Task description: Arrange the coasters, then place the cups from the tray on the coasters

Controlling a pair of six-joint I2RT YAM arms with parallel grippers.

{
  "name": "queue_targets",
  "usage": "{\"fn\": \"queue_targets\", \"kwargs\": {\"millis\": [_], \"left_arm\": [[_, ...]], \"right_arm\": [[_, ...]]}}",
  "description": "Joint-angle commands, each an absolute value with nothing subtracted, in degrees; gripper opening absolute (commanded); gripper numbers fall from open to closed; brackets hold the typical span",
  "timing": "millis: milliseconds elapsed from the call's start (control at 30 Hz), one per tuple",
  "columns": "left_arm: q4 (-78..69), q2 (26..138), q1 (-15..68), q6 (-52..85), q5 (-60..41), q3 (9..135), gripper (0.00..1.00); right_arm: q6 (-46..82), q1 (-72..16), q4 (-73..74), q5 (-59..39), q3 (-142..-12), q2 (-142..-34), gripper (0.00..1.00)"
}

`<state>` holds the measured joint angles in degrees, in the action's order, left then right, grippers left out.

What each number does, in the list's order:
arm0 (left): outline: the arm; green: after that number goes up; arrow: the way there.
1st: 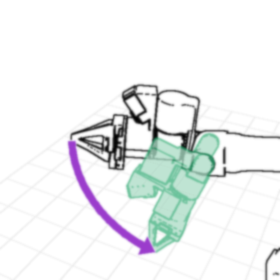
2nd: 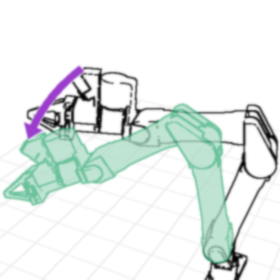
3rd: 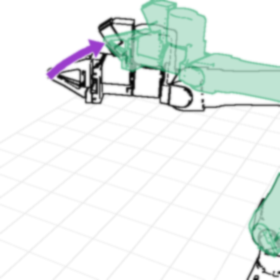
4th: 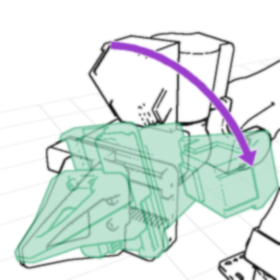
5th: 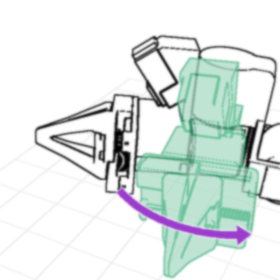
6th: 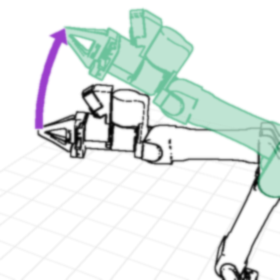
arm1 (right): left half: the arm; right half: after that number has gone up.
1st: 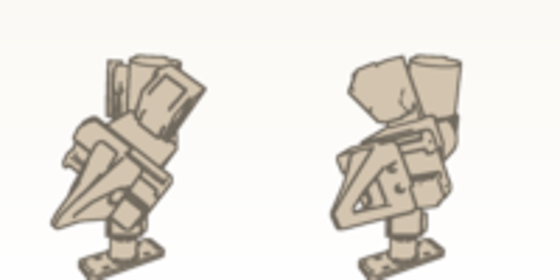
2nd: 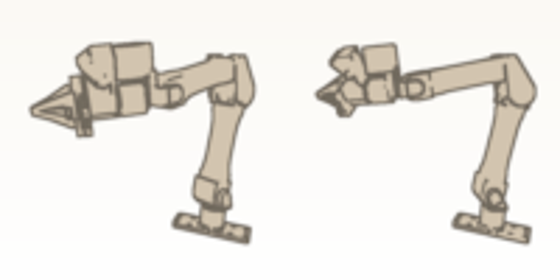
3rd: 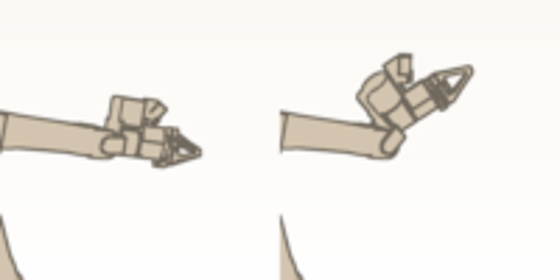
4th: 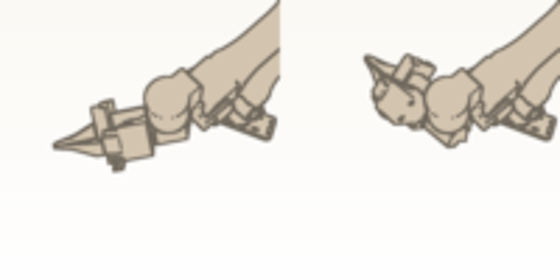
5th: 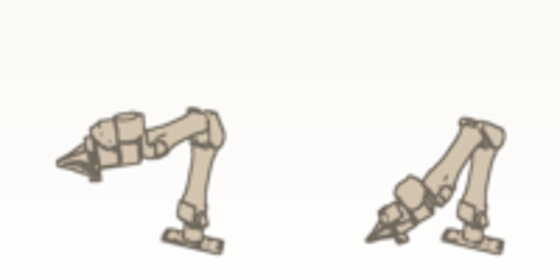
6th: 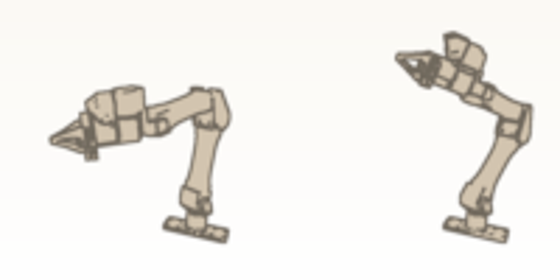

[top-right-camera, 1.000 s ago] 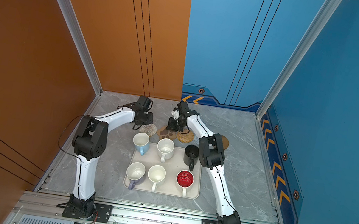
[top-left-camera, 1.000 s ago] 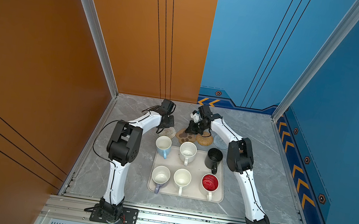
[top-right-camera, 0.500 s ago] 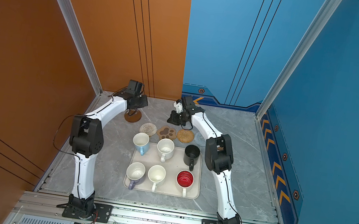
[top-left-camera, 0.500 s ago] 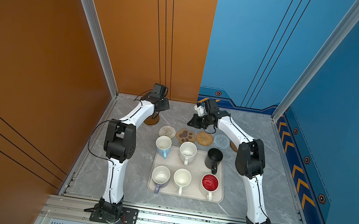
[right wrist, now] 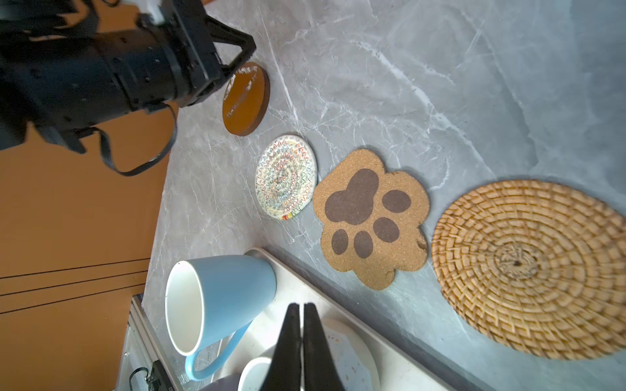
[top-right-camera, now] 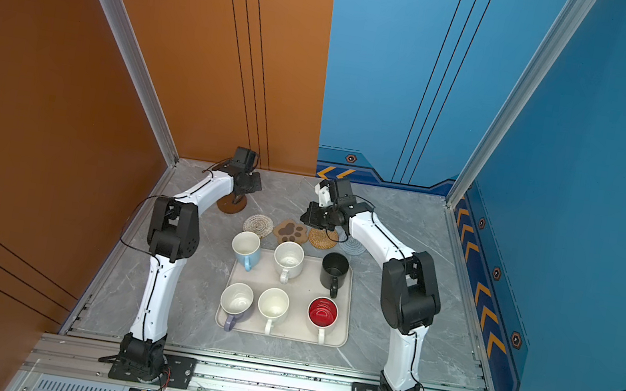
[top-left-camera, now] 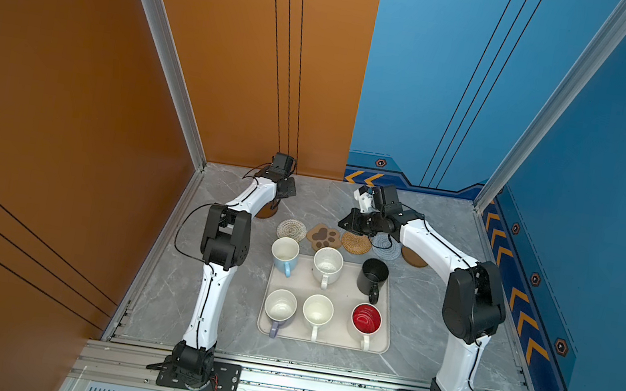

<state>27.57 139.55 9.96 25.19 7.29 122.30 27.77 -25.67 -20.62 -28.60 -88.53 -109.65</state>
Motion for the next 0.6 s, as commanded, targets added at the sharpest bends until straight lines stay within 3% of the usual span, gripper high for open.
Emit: {"fn": "queue_targets", "kwargs": {"millis": [0, 567], "left_arm": [[29.16, 141.41, 9.21, 23.9, 11.74, 126.3, 0.0], [33.66, 149.31, 6.9, 28.63, 17.26, 136.02, 0.0]], "right_arm": [[29.21, -27.03, -16.96, -25.79, -84.08, -104.4, 0.0], [29.26, -29.97, -19.57, -21.89, -74.63, -91.97, 0.01]]}}
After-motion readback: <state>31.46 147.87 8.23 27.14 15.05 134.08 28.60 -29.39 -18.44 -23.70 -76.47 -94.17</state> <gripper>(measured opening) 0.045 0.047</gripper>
